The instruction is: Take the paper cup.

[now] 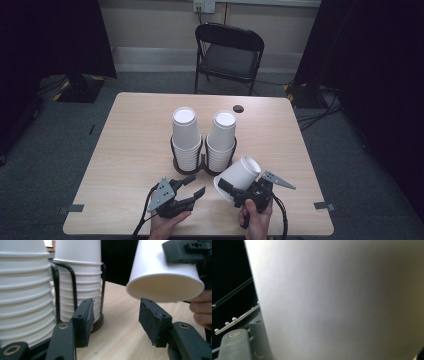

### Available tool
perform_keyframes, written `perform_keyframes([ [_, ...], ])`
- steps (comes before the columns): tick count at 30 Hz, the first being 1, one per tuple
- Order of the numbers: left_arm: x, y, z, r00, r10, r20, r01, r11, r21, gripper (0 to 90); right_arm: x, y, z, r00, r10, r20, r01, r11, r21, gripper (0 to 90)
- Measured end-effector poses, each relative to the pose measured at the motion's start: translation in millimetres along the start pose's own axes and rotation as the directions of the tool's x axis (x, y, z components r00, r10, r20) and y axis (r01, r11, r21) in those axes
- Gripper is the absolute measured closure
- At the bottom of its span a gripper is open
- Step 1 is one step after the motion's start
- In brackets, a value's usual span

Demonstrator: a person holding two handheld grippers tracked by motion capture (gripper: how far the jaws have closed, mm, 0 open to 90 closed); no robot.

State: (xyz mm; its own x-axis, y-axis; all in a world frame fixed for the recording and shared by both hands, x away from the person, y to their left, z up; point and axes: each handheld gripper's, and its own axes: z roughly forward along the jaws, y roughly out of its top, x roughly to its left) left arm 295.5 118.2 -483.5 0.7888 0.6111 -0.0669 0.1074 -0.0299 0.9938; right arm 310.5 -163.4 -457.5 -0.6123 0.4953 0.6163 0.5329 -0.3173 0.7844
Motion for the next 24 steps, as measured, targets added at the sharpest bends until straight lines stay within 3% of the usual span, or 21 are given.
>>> perform_keyframes([
  [8, -4.2, -1.9, 7.9, 0.9998, 0.016, 0.012, -0.016, 0.9989, -0.043, 49.1, 1.1, -15.8, 7.5, 0.9975, 0.06, -0.036, -0.06, 0.998, 0.02, 13.6],
  [9, -4.5, -2.2, 9.5, 0.9995, 0.018, 0.028, -0.016, 0.9985, -0.052, 50.2, 1.3, -17.7, 9.1, 0.9964, 0.074, -0.041, -0.073, 0.997, 0.028, 13.6],
  [15, -8.1, -3.4, 15.6, 0.9982, 0.044, 0.042, -0.041, 0.9959, -0.08, 53.1, 4.0, -21.2, 15.3, 0.9934, 0.095, -0.065, -0.092, 0.995, 0.046, 13.6],
  [18, -11.1, -1.6, 18.7, 0.9967, 0.076, 0.028, -0.073, 0.9911, -0.112, 57.1, 6.8, -23.5, 21.0, 0.9892, 0.116, -0.089, -0.11, 0.992, 0.068, 13.6],
  [24, -14.9, -0.9, 25.5, 0.9963, 0.085, 0.014, -0.082, 0.9846, -0.154, 62.4, 10.4, -26.8, 26.8, 0.9821, 0.151, -0.112, -0.14, 0.985, 0.102, 13.6],
])
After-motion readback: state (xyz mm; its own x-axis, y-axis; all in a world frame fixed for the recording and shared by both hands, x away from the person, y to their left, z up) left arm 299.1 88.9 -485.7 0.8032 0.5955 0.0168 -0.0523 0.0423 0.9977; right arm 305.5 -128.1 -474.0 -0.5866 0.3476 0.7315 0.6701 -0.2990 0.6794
